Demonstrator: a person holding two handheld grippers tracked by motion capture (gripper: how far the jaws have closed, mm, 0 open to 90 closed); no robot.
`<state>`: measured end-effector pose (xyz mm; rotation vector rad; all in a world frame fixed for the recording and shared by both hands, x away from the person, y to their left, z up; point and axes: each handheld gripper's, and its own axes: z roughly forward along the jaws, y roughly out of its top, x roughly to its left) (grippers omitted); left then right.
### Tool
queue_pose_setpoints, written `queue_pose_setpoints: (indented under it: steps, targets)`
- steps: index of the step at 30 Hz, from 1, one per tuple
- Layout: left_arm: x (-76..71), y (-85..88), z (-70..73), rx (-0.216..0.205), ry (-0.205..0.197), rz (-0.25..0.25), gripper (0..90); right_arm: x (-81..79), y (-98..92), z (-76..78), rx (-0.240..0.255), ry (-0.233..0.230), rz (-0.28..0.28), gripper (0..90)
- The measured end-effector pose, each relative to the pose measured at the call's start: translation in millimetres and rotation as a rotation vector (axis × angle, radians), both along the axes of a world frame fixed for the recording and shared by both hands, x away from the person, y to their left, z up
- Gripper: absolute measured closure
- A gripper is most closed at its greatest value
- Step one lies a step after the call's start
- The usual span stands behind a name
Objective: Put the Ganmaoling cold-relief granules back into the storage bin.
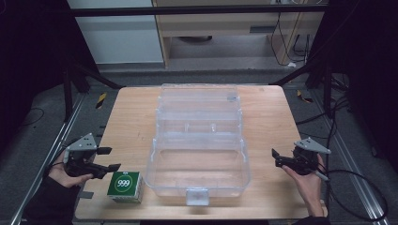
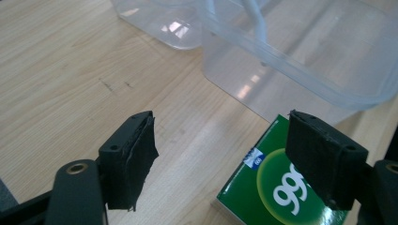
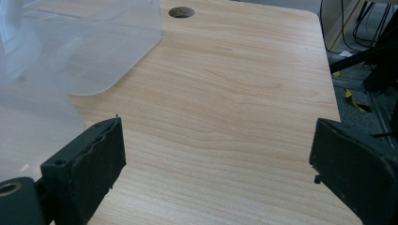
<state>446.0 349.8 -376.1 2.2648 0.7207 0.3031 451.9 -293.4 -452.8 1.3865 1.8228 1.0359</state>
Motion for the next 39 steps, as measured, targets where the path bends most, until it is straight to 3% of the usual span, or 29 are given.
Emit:
queue_pose_setpoints:
  steps: [7, 17, 28, 39]
  targets:
    - [-5.4, -4.9, 3.2, 0.035, -0.013, -0.106, 22.3, -0.6, 1.2, -0.8, -0.004, 0.009, 0.002, 4.0]
    - [-10.7, -12.8, 2.2, 0.161, 0.015, -0.242, 19.8, -0.4, 1.7, -1.6, -0.014, 0.014, 0.013, 3.6]
    - [-11.0, -24.2, -1.4, 0.240, 0.040, -0.328, 13.8, -0.2, 2.4, -3.3, -0.026, 0.026, 0.021, 3.0]
    - [-11.7, -35.7, -9.9, 0.320, 0.062, -0.376, 10.1, 0.4, 2.8, -4.5, -0.034, 0.035, 0.028, 2.4]
